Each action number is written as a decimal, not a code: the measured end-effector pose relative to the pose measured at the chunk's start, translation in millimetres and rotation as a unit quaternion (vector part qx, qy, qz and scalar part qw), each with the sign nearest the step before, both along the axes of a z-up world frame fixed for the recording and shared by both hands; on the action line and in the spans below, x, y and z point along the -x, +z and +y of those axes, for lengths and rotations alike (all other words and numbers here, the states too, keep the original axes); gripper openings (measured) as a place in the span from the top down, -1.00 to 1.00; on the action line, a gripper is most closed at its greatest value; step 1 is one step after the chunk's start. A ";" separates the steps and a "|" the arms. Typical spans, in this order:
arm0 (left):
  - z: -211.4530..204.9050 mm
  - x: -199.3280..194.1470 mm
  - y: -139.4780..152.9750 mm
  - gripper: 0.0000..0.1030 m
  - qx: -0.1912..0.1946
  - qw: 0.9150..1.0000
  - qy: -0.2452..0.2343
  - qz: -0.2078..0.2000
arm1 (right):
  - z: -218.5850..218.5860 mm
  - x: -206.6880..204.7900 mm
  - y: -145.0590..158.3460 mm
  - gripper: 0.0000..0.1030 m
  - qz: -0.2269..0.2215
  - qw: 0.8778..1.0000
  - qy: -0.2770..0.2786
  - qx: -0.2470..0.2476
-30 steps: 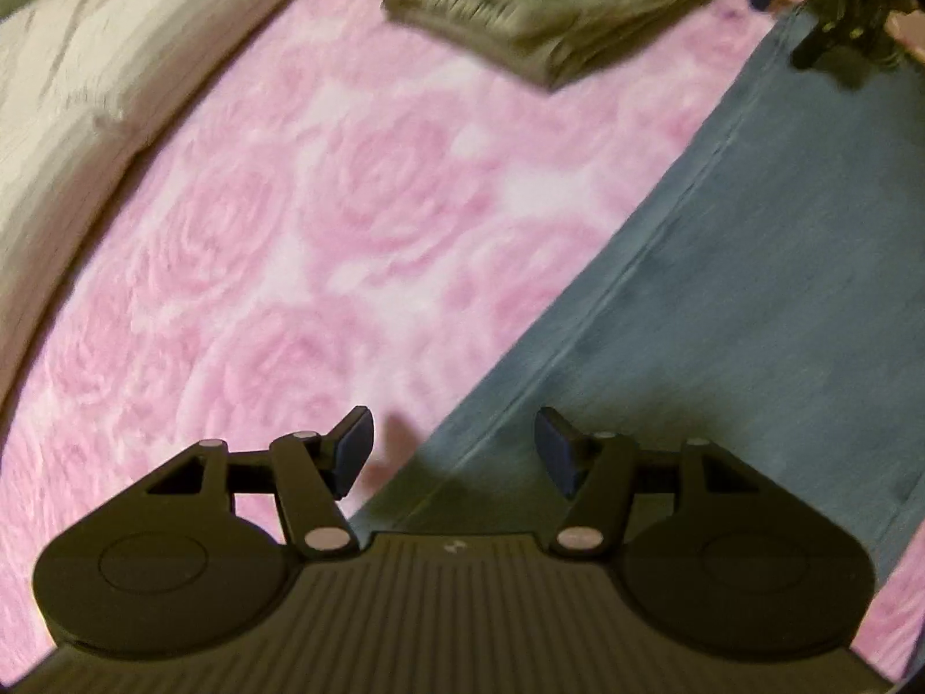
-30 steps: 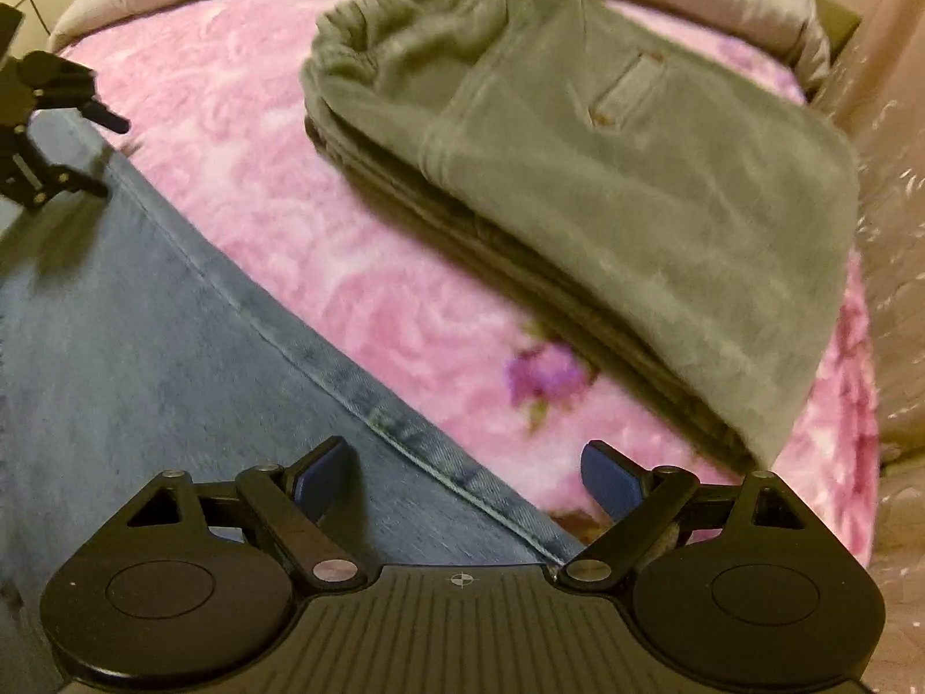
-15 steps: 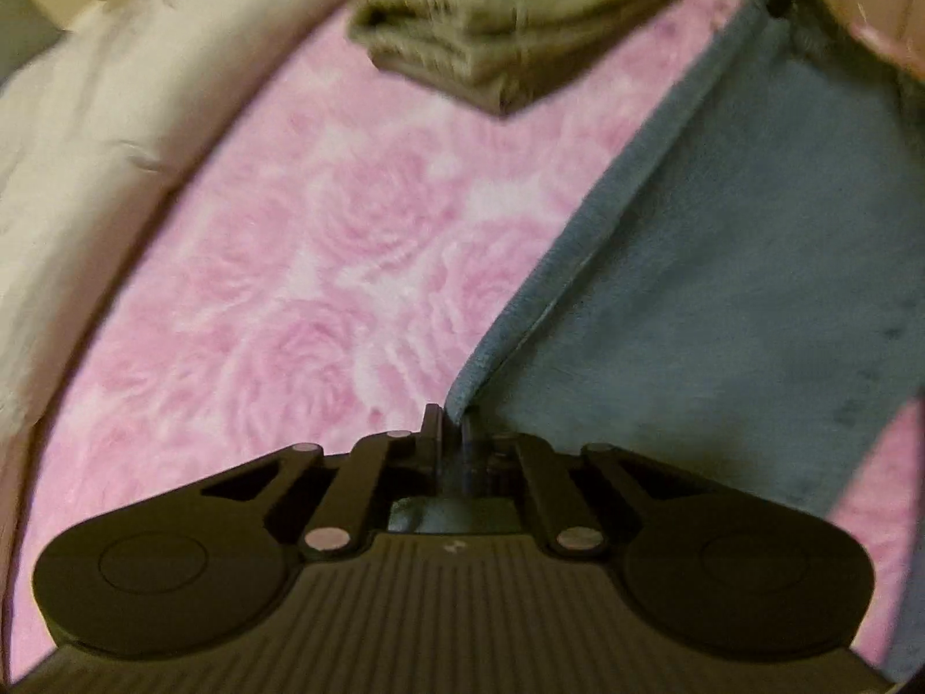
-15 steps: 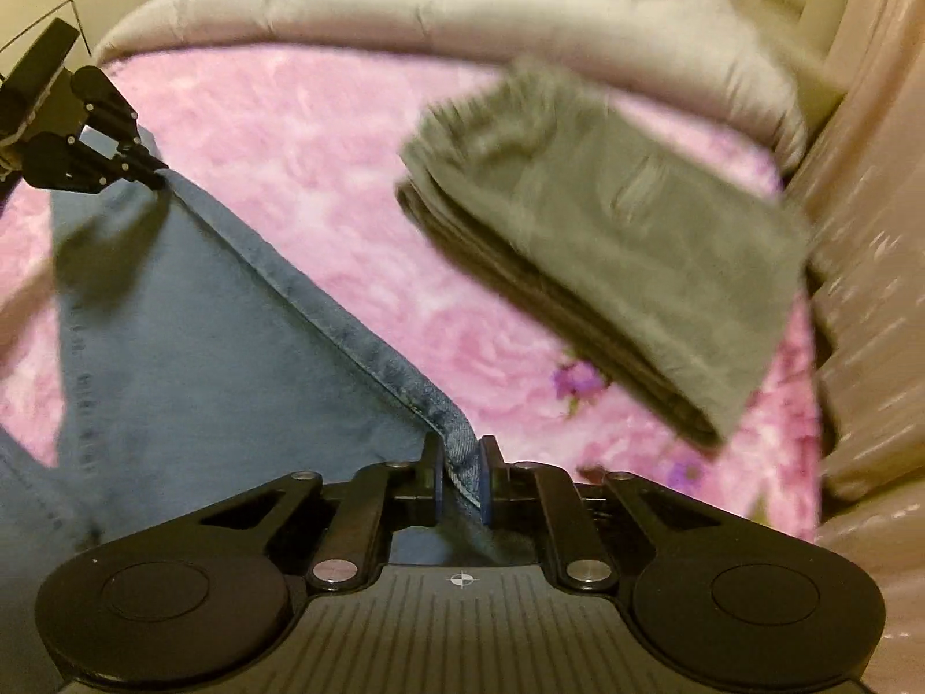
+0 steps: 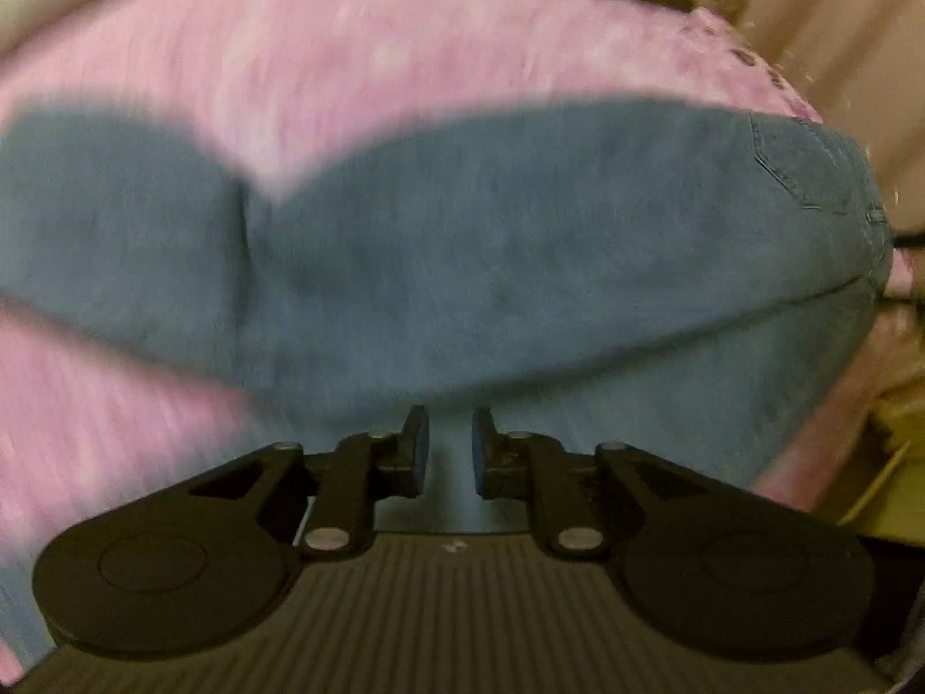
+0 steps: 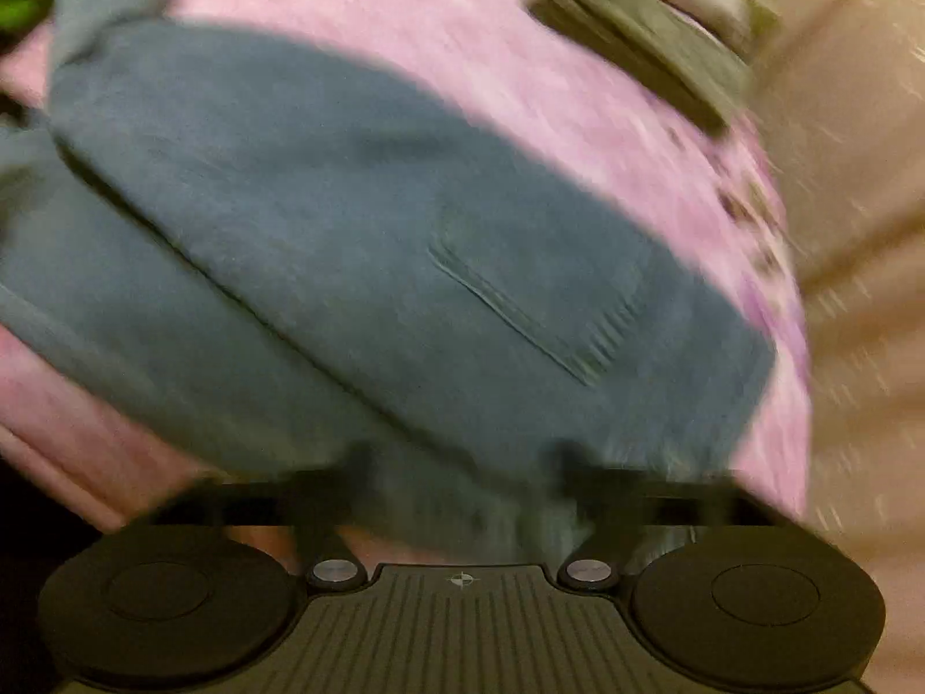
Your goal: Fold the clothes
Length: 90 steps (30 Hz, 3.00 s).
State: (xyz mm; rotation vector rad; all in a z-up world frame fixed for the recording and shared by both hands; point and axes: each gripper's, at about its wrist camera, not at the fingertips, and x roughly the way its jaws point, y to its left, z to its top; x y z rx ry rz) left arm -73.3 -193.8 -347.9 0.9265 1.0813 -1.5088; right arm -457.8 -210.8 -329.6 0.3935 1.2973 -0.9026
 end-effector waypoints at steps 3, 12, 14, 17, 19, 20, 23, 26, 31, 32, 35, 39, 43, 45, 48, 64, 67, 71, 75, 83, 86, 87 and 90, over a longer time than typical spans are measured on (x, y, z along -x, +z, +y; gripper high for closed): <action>12.9 -12.0 -9.1 0.48 -0.009 0.997 0.079 0.021 | 8.7 17.6 -7.8 -0.61 -0.031 0.993 -0.116 -0.004; 8.4 -93.8 -40.2 0.34 0.036 0.902 0.416 0.106 | -14.6 138.0 -22.2 -0.61 -0.387 0.740 -0.549 0.021; 7.5 -102.4 -50.4 0.34 0.043 0.879 0.455 0.132 | -11.2 153.1 -29.0 -0.60 -0.416 0.698 -0.581 0.033; 5.1 -108.9 -63.9 0.33 0.052 0.856 0.488 0.162 | -9.5 169.2 -39.4 -0.37 -0.452 0.656 -0.603 0.039; 3.9 -112.6 -70.3 0.33 0.058 0.848 0.499 0.171 | -9.5 178.3 -46.8 -0.36 -0.467 0.640 -0.609 0.039; 2.9 -113.5 -71.9 0.33 0.061 0.847 0.500 0.172 | -10.3 181.9 -49.2 -0.36 -0.469 0.638 -0.610 0.038; -1.5 -112.9 -72.2 0.48 0.070 0.854 0.488 0.167 | -12.3 191.8 -52.5 -0.27 -0.473 0.641 -0.604 0.037; -5.8 -111.8 -70.6 0.90 0.081 0.861 0.476 0.159 | -25.0 194.0 -52.1 0.49 -0.469 0.656 -0.591 0.031; 6.3 -92.4 -18.3 0.94 0.148 0.890 0.420 0.097 | -32.2 192.9 -16.1 0.75 -0.457 0.704 -0.540 0.062; 13.5 -85.7 -2.1 0.94 0.166 0.896 0.404 0.083 | -32.1 195.3 -6.0 0.75 -0.463 0.709 -0.528 0.068; 46.3 -63.4 26.2 0.92 0.178 0.915 0.360 0.034 | -33.8 206.1 8.6 0.76 -0.462 0.724 -0.508 0.069; 87.9 -28.9 11.2 0.90 0.123 0.934 0.334 -0.019 | -30.6 220.4 -14.4 0.76 -0.419 0.738 -0.528 0.030; 106.6 -7.1 2.4 0.90 0.114 0.932 0.343 -0.036 | -23.1 228.4 -14.6 0.76 -0.419 0.739 -0.526 0.031; 111.1 -4.2 4.3 0.90 0.121 0.929 0.347 -0.039 | -21.5 231.0 -11.5 0.76 -0.417 0.744 -0.521 0.033; 116.5 -1.5 5.6 0.90 0.129 0.929 0.343 -0.044 | -22.2 233.5 -12.8 0.76 -0.411 0.750 -0.517 0.028; 125.7 -62.7 21.5 0.24 0.116 0.923 0.365 -0.036 | -41.0 194.1 7.0 -0.55 -0.243 0.819 -0.514 0.085; 105.6 -116.0 9.5 0.11 0.124 0.893 0.431 -0.033 | -45.9 184.0 9.2 -0.55 -0.240 0.809 -0.529 0.093; 68.3 -183.3 -20.7 0.07 0.097 0.863 0.494 -0.030 | -50.1 155.9 16.3 -0.55 -0.201 0.817 -0.525 0.125; 43.2 -222.3 -51.8 0.39 0.071 0.857 0.510 -0.003 | -47.4 129.1 18.0 -0.55 -0.170 0.833 -0.507 0.141; 101.2 -214.2 -3.9 0.99 0.199 0.833 0.515 -0.023 | -48.1 92.1 12.7 -0.55 -0.135 0.844 -0.499 0.146; 168.6 -201.6 23.0 0.98 0.229 0.805 0.541 -0.082 | -52.4 80.5 9.9 -0.55 -0.135 0.849 -0.490 0.147; 186.2 -199.5 17.2 0.98 0.208 0.805 0.548 -0.095 | -54.0 77.5 6.8 -0.55 -0.137 0.851 -0.487 0.141; 217.1 -198.8 -20.1 0.97 0.123 0.809 0.568 -0.087 | -54.8 69.6 -3.8 -0.55 -0.135 0.855 -0.485 0.123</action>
